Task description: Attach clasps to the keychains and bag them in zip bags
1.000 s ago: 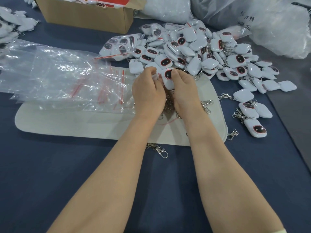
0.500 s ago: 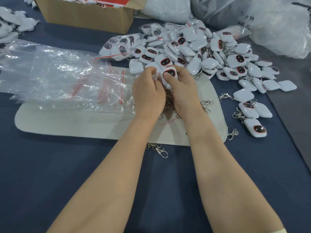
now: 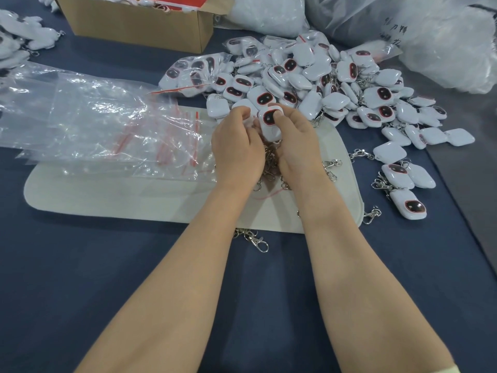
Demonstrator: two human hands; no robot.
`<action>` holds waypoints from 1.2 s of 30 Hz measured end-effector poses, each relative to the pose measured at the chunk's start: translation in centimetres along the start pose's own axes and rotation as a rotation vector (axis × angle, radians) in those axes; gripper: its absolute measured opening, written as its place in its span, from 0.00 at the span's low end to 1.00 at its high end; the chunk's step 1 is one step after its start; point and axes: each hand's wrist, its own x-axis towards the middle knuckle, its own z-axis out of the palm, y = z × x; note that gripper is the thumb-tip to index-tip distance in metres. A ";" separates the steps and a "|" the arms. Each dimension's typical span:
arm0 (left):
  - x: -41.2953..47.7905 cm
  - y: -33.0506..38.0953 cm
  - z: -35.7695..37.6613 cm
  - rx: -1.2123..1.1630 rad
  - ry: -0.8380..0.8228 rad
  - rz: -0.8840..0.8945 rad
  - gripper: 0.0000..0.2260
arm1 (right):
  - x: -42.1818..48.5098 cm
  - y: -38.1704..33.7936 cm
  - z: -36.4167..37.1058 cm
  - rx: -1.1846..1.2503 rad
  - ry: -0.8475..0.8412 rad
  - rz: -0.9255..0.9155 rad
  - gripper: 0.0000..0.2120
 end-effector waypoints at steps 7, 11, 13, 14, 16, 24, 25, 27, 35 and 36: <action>0.2 -0.2 -0.3 -0.066 0.047 -0.022 0.14 | -0.7 -1.1 -0.1 -0.181 -0.002 -0.003 0.08; 0.3 -0.1 -0.7 -0.151 0.133 -0.058 0.15 | -0.7 -2.8 -0.9 -0.545 0.004 0.112 0.14; 0.4 0.0 -0.9 -0.235 0.170 -0.113 0.15 | -0.8 -4.0 -1.2 -0.846 -0.179 0.160 0.12; 0.5 -0.1 -1.1 -0.271 0.193 -0.148 0.15 | -1.0 -4.6 -1.1 -0.985 -0.295 0.191 0.12; 0.8 -0.1 -1.4 -0.338 0.243 -0.213 0.15 | -1.2 -5.6 -0.4 -1.175 -0.487 0.246 0.13; 1.4 -0.3 -2.5 -0.538 0.355 -0.375 0.13 | -0.2 -8.0 1.5 -1.082 -0.543 0.142 0.12; 1.5 -0.3 -2.6 -0.542 0.360 -0.375 0.13 | -0.3 -7.8 1.4 -0.990 -0.523 0.129 0.09; 1.4 -0.2 -2.5 -0.544 0.362 -0.372 0.13 | -0.5 -7.0 1.1 -0.798 -0.408 0.112 0.07; 1.4 -0.5 -2.3 -0.540 0.335 -0.368 0.12 | -1.0 -3.9 3.8 -0.259 -0.230 0.131 0.08; 1.4 -0.5 -2.3 -0.536 0.331 -0.372 0.11 | -1.0 -3.5 4.2 -0.235 -0.219 0.138 0.09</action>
